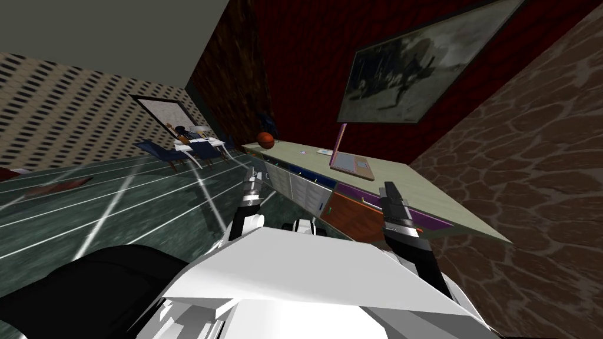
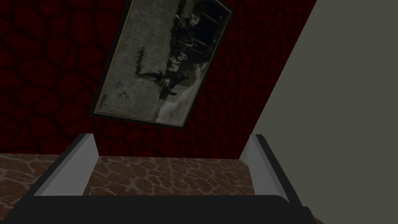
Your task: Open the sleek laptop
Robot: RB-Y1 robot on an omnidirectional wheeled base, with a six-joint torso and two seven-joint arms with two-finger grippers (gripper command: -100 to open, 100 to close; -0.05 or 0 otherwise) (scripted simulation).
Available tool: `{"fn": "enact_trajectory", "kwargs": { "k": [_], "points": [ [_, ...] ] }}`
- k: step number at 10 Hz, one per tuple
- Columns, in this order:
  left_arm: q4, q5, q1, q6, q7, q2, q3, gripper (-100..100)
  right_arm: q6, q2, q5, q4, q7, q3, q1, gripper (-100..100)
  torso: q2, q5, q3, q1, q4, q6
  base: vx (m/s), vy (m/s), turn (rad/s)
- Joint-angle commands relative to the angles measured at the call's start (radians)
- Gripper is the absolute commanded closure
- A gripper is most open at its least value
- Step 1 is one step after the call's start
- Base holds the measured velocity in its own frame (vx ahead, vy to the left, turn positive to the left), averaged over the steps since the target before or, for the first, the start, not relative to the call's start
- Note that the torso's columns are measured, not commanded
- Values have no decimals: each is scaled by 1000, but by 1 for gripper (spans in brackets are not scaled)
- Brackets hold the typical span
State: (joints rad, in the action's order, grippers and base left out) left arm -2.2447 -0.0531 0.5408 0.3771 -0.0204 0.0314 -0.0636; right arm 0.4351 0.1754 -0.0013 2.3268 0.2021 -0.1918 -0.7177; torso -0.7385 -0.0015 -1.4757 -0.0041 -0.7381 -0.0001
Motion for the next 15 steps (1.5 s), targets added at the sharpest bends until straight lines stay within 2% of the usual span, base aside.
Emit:
{"fn": "enact_trajectory", "kwargs": {
  "k": [1, 2, 3, 4, 5, 6, 7, 8, 9, 10, 11, 12, 14, 15],
  "points": [
    [0, 0, 0, 0, 0, 0, 0, 0, -39, 20, -15, 6, 36, -62, -48, -100, 0, 2, 0, 5, 0, -1, 24, 142, 110],
    [0, 0, 0, 0, 0, 0, 0, 0, -58, 27, -23, 14, 61, -99, -87, -100, 0, 2, 0, 3, 0, 1, 43, 156, 193],
    [0, 0, 0, 0, 0, 0, 0, 0, -58, 27, -23, 14, 61, -100, -92, -100, 1, 1, -1, 4, 0, 0, 32, 131, 109],
    [0, 0, 0, 0, 0, 0, 0, 0, -78, 34, -32, 22, 87, -138, -131, -100, 0, 1, 0, 3, 0, 0, 34, 135, 224],
    [0, 0, 0, 0, 0, 0, 0, 0, -78, 34, -32, 22, 87, -138, -138, -100, 0, 1, 0, 4, 0, 0, 34, 123, 139],
    [0, 0, 0, 0, 0, 0, 0, 0, -99, 39, -40, 30, 114, -177, -172, -100, 0, 1, 0, 3, 0, 0, 39, 140, 251],
    [0, 0, 0, 0, 0, 0, 0, 0, -99, 39, -40, 30, 114, -179, -185, -100, 0, 2, 0, 5, 0, 0, 33, 114, 124],
    [0, 0, 0, 0, 0, 0, 0, 0, -120, 44, -50, 38, 140, -220, -222, -100, 0, 1, 0, 3, 0, 1, 56, 135, 229],
    [0, 0, 0, 0, 0, 0, 0, 0, -120, 44, -50, 38, 140, -220, -232, -100, 1, 1, -1, 5, 0, 0, 55, 128, 130],
    [0, 0, 0, 0, 0, 0, 0, 0, -142, 49, -59, 45, 166, -261, -267, -100, 1, 2, -1, 4, 0, 0, 52, 154, 259],
    [0, 0, 0, 0, 0, 0, 0, 0, -164, 54, -70, 52, 191, -287, -305, -100, 0, 2, 0, 6, 0, 0, 91, 198, 368],
    [0, 0, 0, 0, 0, 0, 0, 0, -164, 54, -70, 52, 191, -307, -329, -100, 2, 3, -1, 7, 1, 0, 89, 138, 105],
    [0, 0, 0, 0, 0, 0, 0, 0, -208, 64, -91, 63, 238, -382, -409, -100, 0, 1, 0, 2, 0, 0, 99, 141, 272],
    [0, 0, 0, 0, 0, 0, 0, 0, -208, 64, -91, 63, 238, -397, -427, -100, 2, 1, -1, 4, 0, -1, 98, 120, 140]
  ]
}}
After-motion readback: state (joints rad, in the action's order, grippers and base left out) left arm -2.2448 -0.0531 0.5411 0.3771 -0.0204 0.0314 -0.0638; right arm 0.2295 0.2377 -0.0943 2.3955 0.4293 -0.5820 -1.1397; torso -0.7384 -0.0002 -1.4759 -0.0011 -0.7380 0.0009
